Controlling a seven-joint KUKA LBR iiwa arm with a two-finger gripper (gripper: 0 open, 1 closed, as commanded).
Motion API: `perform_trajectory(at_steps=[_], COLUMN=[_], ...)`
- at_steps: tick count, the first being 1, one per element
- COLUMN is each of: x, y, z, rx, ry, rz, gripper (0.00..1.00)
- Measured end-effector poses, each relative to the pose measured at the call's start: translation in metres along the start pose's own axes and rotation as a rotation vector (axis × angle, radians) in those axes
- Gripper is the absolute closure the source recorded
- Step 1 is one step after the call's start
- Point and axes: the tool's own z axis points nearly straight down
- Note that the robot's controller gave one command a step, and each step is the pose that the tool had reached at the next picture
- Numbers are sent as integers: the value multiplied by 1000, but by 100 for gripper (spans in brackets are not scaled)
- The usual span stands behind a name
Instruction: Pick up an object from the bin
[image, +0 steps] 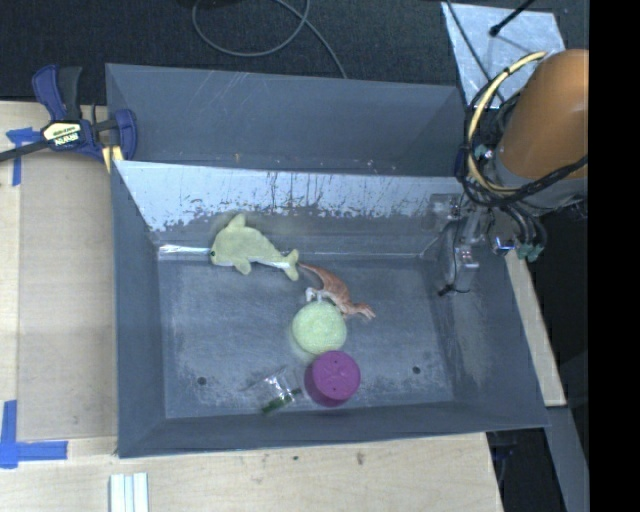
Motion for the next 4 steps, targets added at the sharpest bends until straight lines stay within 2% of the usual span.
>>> perform_trajectory(at_steps=[1,2,3,4], x=[-2,-12,-13,-6], y=[1,42,74,124], z=[-5,59,64,93], rx=[1,2,0,-1], ry=[-9,-13,-5,-6], rz=[-3,-66,98,115], gripper=[0,0,0,0])
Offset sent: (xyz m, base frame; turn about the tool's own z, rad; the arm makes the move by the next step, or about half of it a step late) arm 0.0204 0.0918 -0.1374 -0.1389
